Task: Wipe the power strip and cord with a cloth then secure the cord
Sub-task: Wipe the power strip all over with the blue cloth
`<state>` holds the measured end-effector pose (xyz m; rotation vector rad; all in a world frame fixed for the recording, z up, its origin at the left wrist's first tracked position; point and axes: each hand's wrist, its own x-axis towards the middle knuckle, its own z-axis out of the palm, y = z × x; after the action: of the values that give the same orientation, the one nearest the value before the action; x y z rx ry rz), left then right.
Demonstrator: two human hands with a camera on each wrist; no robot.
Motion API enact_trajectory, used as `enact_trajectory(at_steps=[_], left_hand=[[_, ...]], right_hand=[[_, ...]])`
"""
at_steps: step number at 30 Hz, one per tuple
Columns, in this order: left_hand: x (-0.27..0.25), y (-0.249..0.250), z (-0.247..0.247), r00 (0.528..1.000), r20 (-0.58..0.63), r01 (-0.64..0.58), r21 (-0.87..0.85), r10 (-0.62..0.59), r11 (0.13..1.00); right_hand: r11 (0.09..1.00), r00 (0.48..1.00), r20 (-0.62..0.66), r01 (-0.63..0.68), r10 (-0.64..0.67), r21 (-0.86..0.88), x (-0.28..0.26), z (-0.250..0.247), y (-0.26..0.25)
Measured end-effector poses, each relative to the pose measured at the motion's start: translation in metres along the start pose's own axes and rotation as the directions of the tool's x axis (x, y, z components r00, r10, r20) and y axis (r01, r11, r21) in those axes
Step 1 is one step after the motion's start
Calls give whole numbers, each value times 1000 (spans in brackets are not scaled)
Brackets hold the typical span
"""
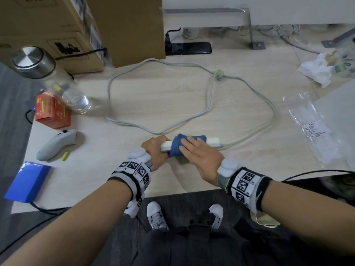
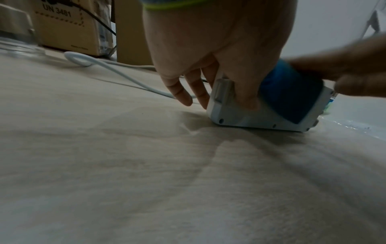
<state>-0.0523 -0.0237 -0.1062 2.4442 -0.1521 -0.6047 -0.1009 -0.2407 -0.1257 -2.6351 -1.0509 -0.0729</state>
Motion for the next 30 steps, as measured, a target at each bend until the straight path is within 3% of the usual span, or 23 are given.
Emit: enact_trajectory(at_steps=[5,9,14,16,21,25,30], left_hand=[[4,-2,2,999,-5,53,46,-53,998],[1,-6,1,1000,-7,-15,-12,15,1000],[0,-8,2,998,-20,-56,9,56,998],[1,-8,4,997,-35,-63,11,63,998],[2,-7,7,997,-59,-48,-1,48,999],[3,-6,7,998,-32,-50,45,52,998],[0,-6,5,995,-67,-77,46,80,996]], right_hand=[[993,999,49,19,-24,115,43,6,-24],[993,1000,5,-21,20,120,17,-13,13],[989,987,-66,-147,146,-18,-19,-44,47],[986,987,-46,-157,154,-49,-16,-39,43],[996,996,-55,-71,74,58,24,-9,8],[991,997,53,-65,59,115,59,-9,-20],[993,997,-12,-71,73,93,9,-22,25]])
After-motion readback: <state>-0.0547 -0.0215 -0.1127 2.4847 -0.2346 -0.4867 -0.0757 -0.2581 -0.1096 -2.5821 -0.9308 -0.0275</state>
